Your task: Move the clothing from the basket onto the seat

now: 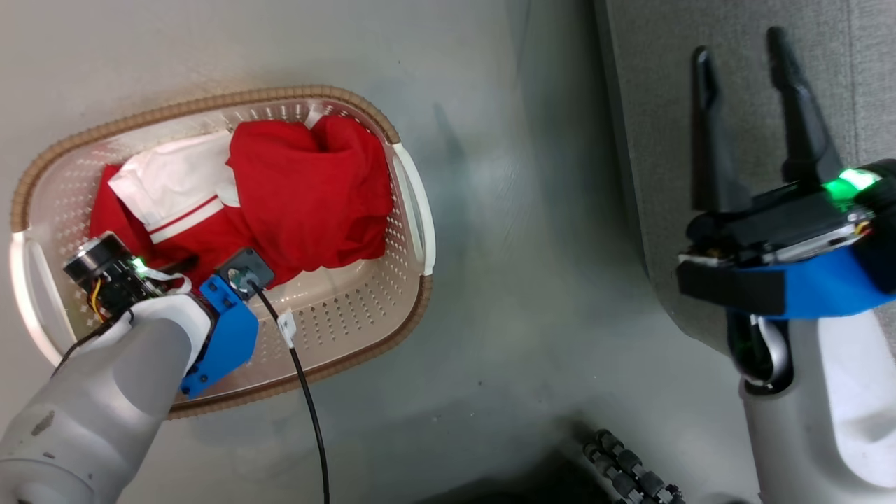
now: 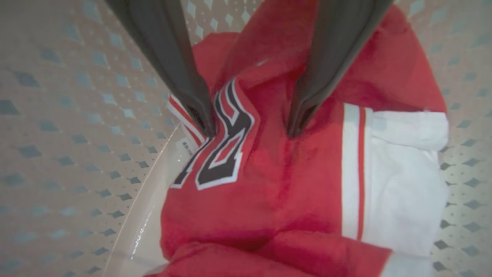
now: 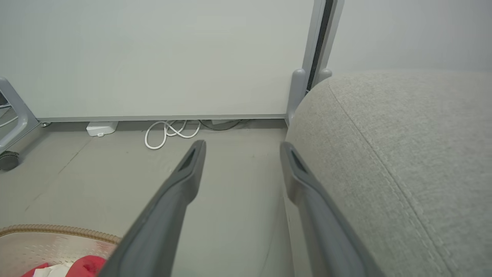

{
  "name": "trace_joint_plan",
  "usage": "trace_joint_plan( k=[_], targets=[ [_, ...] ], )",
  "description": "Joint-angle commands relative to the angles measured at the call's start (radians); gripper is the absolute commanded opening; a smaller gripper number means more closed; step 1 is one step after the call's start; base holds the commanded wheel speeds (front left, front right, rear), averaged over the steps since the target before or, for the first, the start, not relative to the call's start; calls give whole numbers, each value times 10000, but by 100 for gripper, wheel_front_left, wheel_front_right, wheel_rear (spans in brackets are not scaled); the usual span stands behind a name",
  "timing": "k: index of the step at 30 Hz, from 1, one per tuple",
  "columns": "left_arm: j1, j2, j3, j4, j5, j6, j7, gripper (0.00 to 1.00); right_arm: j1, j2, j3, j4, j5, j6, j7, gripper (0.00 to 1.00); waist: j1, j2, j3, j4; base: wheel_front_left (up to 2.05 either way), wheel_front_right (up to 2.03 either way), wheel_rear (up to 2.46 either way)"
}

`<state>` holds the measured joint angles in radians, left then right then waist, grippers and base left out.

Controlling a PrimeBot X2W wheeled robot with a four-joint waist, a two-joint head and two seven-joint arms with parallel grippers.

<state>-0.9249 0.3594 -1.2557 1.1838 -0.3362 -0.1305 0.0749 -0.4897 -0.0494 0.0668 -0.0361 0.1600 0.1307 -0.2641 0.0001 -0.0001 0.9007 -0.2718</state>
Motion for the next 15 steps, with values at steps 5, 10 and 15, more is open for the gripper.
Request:
trace_joint_plan(
  k=[5,10,15],
  targets=[
    [-426,209,-177,-193,-90,3,285,100,-377,-12,-213,-236,69,1,-7,100,-1,1,418,-64,0,0,0],
    [-434,223,-250,-317,30,3,370,0,-489,-10,-222,-434,91,1,-7,100,-1,1,512,-102,0,0,0],
    [-415,134,-265,-439,84,3,239,0,-443,-10,-198,-397,52,1,-7,100,-1,1,351,-52,0,0,0]
  ],
)
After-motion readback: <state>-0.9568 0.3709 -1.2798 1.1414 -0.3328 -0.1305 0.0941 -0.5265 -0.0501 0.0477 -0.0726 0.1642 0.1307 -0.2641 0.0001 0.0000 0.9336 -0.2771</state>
